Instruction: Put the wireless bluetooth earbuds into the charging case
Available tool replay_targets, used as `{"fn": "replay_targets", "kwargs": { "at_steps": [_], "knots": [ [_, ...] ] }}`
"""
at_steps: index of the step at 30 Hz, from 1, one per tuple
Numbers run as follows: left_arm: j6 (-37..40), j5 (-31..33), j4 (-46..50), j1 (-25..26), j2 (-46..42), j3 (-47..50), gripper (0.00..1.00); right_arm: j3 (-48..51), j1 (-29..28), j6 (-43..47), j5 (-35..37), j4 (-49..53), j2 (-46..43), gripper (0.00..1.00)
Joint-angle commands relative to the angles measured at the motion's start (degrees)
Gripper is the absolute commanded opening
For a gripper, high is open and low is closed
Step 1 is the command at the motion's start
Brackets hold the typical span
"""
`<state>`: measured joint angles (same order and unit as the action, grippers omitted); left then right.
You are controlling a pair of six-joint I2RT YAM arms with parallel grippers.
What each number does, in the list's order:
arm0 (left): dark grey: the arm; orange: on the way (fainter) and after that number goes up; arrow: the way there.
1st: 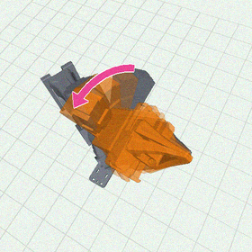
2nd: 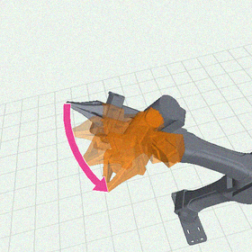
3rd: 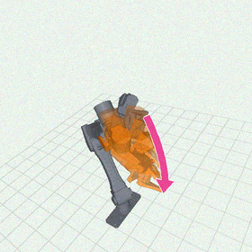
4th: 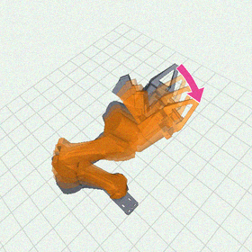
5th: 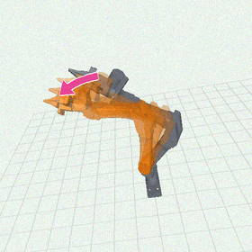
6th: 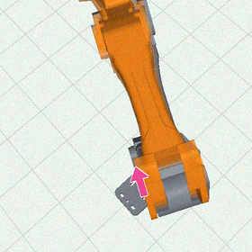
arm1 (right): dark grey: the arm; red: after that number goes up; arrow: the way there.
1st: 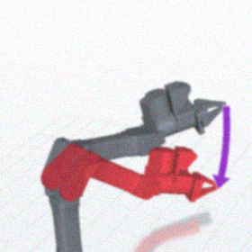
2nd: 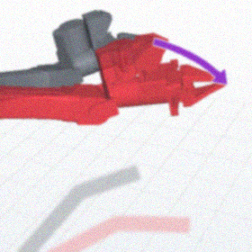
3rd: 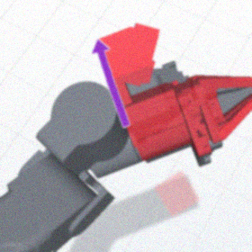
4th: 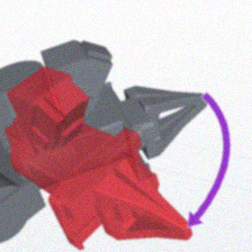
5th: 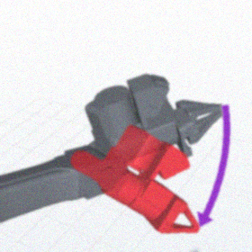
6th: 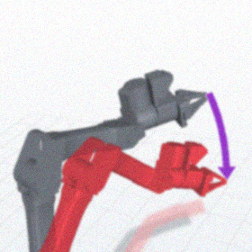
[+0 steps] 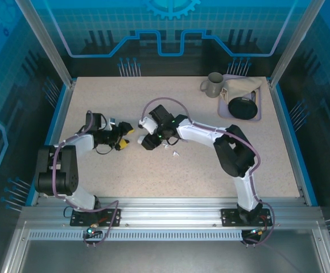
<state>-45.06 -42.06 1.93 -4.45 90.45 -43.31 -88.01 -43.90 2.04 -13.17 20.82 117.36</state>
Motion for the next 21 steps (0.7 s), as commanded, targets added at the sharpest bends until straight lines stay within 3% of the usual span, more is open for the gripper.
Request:
{"fn": "replay_targets", "kwargs": {
  "at_steps": [1,6,21],
  "knots": [
    [-5.4,-2.5,-4.0,0.1,-2.2,1.6,0.77,1.6,1.3,-2.5,-4.0,-4.1,-3.2,0.49],
    [-10.0,-3.9,-7.2,1.4,-4.3,2.1,0.80,2.3,1.5,-3.1,-4.8,-5.2,-4.6,0.49],
    [-10.7,-3.7,-6.5,4.9,-7.0,0.6,0.74,2.7,1.7,-4.7,-7.5,-7.2,-6.2,0.49]
  ]
}}
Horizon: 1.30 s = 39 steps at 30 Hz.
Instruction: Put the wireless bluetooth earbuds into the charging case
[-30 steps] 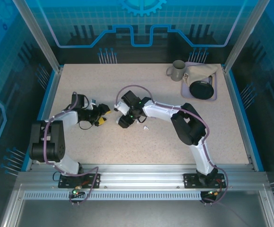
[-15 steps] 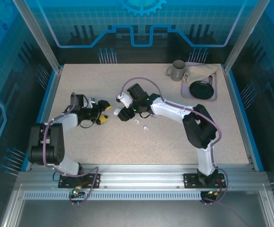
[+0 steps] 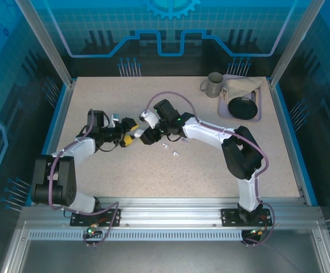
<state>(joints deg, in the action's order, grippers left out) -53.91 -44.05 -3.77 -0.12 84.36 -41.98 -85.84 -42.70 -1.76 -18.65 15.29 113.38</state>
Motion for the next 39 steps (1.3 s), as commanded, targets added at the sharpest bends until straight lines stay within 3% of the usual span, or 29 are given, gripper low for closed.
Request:
{"fn": "replay_targets", "kwargs": {
  "at_steps": [1,9,16,21,24,30,39],
  "knots": [
    [-1.9,-1.7,-0.9,0.7,-0.9,-0.9,0.73,0.7,0.5,-0.9,-2.3,-1.7,-2.3,0.49],
    [-3.4,-2.0,-2.8,2.0,-1.0,-1.3,0.55,0.7,0.4,-1.1,-2.8,-1.9,-2.2,0.49],
    [-4.3,-1.6,-3.4,2.6,-2.0,-0.8,0.28,0.2,0.4,-1.0,-1.8,-1.2,-1.8,0.49],
    [-3.6,-1.0,-2.2,2.6,-2.8,-1.0,0.14,0.0,0.3,-1.4,-1.7,-1.0,-1.9,0.50],
    [-2.4,-0.4,-0.9,2.6,-3.6,-1.5,0.12,0.5,0.4,-1.7,-1.8,-1.0,-2.5,0.51],
    [4.8,2.1,5.4,2.6,-6.2,-4.9,0.12,2.9,2.1,-3.7,-5.0,-2.3,-5.8,0.65],
    [17.0,4.1,9.0,3.2,-10.6,-10.5,0.11,7.2,6.9,-8.2,-12.8,-1.2,-13.5,0.69]
  ]
}}
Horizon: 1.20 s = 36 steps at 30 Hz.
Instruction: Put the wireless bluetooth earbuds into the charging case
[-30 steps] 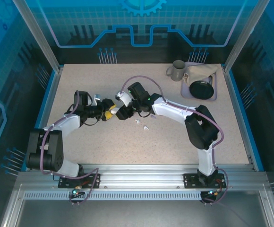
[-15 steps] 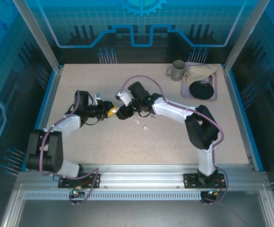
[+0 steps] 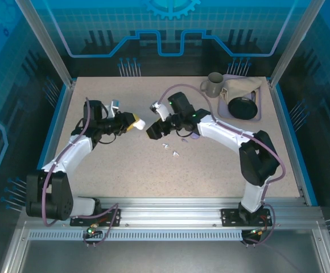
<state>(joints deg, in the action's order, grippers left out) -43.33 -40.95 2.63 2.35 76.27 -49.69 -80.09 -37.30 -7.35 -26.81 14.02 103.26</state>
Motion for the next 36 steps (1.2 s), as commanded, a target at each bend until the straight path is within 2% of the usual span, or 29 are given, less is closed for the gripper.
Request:
{"fn": "replay_targets", "kwargs": {
  "at_steps": [1,4,7,11,19,26,36],
  "knots": [
    [7.7,2.0,3.1,1.0,-3.3,-3.4,0.10,1.7,2.1,-3.3,-5.7,0.3,-4.0,0.69],
    [11.1,7.0,3.5,2.3,-6.5,-4.2,0.08,2.5,3.7,-6.1,-9.0,-0.1,-5.9,0.69],
    [12.1,9.5,-3.0,3.3,-10.4,-2.1,0.07,3.0,4.8,-8.8,-13.7,-1.9,-7.1,0.68],
    [13.6,9.0,-12.1,4.5,-13.7,1.1,0.08,2.3,5.5,-11.5,-19.6,-3.5,-7.6,0.65],
    [19.1,6.9,-16.0,8.6,-15.8,1.2,0.08,2.4,5.5,-14.8,-27.1,-8.3,-9.2,0.63],
    [20.8,5.2,-18.5,10.8,-17.0,1.5,0.08,2.8,5.4,-16.4,-30.1,-13.2,-10.5,0.62],
    [21.3,4.4,-19.1,12.8,-17.5,1.7,0.08,1.5,5.5,-16.5,-30.1,-15.1,-10.5,0.55]
  ]
}}
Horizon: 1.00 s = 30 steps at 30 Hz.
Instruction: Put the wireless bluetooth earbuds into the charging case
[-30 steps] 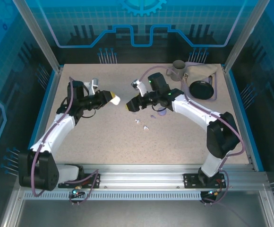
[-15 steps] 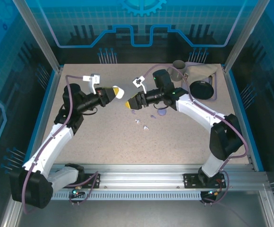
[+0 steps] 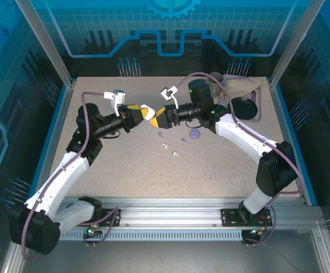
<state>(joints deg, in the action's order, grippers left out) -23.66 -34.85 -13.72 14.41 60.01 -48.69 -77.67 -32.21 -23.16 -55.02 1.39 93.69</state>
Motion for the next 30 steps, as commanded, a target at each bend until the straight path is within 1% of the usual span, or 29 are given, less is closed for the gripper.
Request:
{"fn": "replay_targets", "kwargs": {
  "at_steps": [1,15,20,24,30],
  "knots": [
    [1.6,-1.8,-2.8,0.9,-1.2,0.7,0.08,-1.0,0.3,-1.0,-2.1,-2.8,-0.9,0.54],
    [1.7,-1.7,-3.2,1.7,-1.1,1.0,0.10,-1.3,0.1,-1.6,-2.8,-4.7,-1.7,0.39],
    [2.0,-1.6,-3.2,1.9,-1.0,1.4,0.11,-1.3,0.0,-1.6,-3.0,-4.7,-2.1,0.27],
    [2.3,-1.5,-3.2,2.0,-1.0,1.7,0.12,-1.2,0.0,-1.7,-3.2,-5.0,-2.6,0.27],
    [2.0,-1.6,-3.8,2.2,-1.0,2.1,0.10,-1.8,-0.6,-1.6,-3.6,-4.8,-2.7,0.33]
  ]
}}
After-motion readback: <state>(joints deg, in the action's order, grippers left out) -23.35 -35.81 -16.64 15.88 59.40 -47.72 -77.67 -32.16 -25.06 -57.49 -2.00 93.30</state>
